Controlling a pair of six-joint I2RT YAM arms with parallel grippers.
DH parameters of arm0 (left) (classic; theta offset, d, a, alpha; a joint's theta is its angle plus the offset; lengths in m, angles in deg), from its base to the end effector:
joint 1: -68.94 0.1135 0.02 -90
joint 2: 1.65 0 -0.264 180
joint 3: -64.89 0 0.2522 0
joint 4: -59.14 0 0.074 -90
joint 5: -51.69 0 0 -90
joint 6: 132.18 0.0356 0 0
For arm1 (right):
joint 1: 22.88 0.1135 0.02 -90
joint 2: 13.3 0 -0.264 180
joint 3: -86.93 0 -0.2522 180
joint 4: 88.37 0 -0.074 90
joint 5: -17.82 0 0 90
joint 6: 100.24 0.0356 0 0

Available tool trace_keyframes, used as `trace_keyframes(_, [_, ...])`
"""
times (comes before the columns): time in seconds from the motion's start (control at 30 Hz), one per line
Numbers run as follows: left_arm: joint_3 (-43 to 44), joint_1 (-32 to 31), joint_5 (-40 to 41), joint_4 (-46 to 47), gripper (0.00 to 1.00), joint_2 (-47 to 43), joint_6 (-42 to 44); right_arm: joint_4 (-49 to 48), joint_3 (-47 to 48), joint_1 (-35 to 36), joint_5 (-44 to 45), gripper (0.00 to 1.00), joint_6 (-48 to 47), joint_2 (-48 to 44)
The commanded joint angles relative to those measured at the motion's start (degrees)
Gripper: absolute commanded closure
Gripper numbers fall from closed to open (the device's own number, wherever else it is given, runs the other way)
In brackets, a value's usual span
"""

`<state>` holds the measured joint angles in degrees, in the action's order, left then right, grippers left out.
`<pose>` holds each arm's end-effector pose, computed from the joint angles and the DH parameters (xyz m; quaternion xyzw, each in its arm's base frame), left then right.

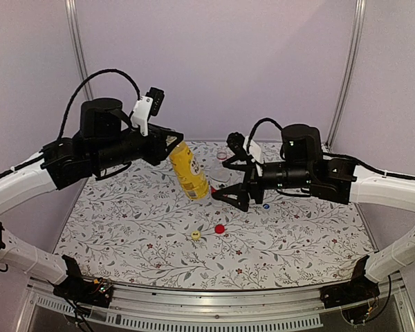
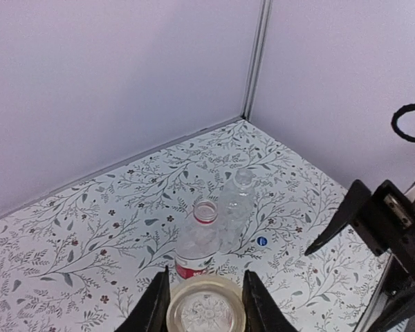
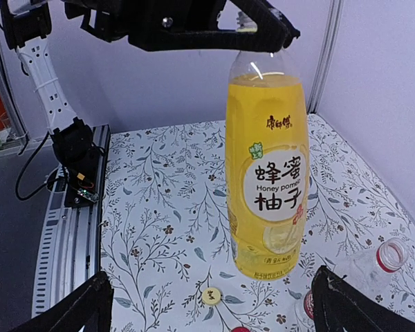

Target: Unscrew the bottle caps

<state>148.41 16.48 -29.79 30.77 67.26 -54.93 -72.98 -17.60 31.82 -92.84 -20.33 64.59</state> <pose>0.1718 -0.2149 0.3975 0.2233 0.7535 -0.2825 0.5501 0.1739 0.2674 0.3282 -0.5151 0.6146 0.3540 0.4812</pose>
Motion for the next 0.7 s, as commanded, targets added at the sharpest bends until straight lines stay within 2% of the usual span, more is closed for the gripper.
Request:
trace_keyframes(0.0, [0.51,2.97,9.94,-3.23,1.0,2.82,4.31,-0.99,-1.72,0.12,5.77,0.01,0.68,-2.73])
trace_keyframes(0.27, [-2.38,9.09,5.41,3.77,1.0,9.13,3.5,-0.87,-2.38,-0.53,11.91,0.01,2.51,-3.88])
trace_keyframes(0.43, [-1.78,10.46,7.44,5.23,1.0,15.22,5.19,-0.66,-2.77,-2.4,14.53,0.01,5.07,-4.31])
trace_keyframes(0.67, [-2.25,11.81,5.58,9.92,1.0,19.81,5.48,-0.84,-3.23,-2.82,14.87,0.01,5.67,-4.38])
